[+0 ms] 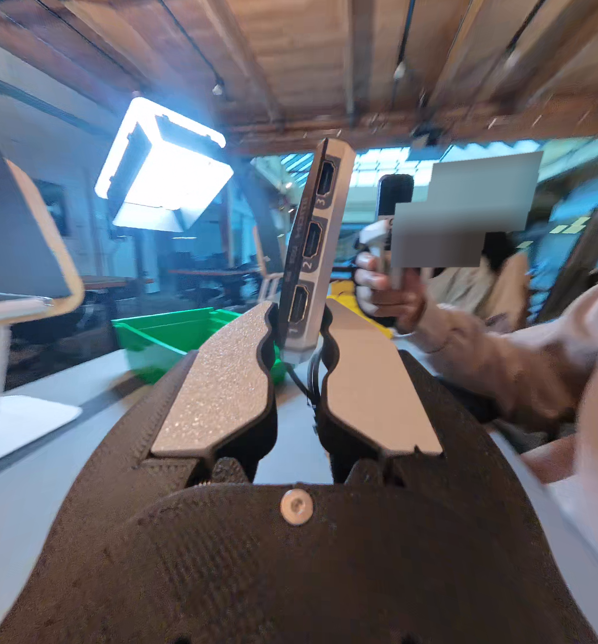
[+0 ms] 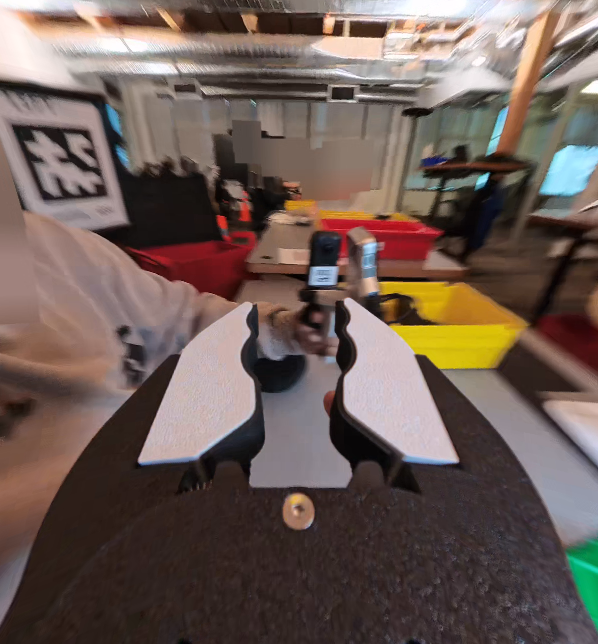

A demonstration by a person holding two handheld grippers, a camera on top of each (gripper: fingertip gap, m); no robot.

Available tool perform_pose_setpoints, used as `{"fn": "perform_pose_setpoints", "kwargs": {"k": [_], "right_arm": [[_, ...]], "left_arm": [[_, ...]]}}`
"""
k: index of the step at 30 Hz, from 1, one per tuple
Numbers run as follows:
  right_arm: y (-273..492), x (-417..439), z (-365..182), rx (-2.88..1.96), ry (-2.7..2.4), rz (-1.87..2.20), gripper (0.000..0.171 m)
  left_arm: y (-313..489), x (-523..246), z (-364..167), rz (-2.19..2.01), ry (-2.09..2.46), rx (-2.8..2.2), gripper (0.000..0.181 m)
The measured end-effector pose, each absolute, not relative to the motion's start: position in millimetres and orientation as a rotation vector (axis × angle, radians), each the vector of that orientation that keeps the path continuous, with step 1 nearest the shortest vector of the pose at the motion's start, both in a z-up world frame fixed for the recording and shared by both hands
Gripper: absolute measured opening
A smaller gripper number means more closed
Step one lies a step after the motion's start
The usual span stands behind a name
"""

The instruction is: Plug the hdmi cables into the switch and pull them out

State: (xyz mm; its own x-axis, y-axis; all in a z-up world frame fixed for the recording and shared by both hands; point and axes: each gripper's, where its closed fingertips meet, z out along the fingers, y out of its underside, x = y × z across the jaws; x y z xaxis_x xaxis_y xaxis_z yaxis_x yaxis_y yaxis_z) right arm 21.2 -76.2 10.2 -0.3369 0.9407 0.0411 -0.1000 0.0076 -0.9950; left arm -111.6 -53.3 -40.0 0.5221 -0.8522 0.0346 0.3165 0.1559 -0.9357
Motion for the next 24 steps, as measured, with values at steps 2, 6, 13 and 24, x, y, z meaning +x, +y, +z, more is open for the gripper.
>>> {"fn": "perform_pose_setpoints", "kwargs": {"k": [2,6,13,24], "right_arm": [[-39.4,22.8,16.2,-0.914,-1.4,1.191,0.041],[-13.6,-4.3,-21.9,-1.042,-1.67,1.025,0.058],[-74.8,-95.2,-106.6,-1.037,-1.91,1.101,0.026],[-31.5,-61.2,-140.5,-1.56,-2.026,0.501,0.021]], "left_arm": [[-59.1,-106.9,-38.1,-1.063,0.568,-1.076,0.023],[-68.4,-98.6,-34.6,-1.215,0.559,-1.012,0.021],[-70.1,-84.5,-47.6,-1.209,0.621,-1.05,0.021],[-41.2,-95.1,-104.0,-0.554,0.943,-1.418,0.041]]}}
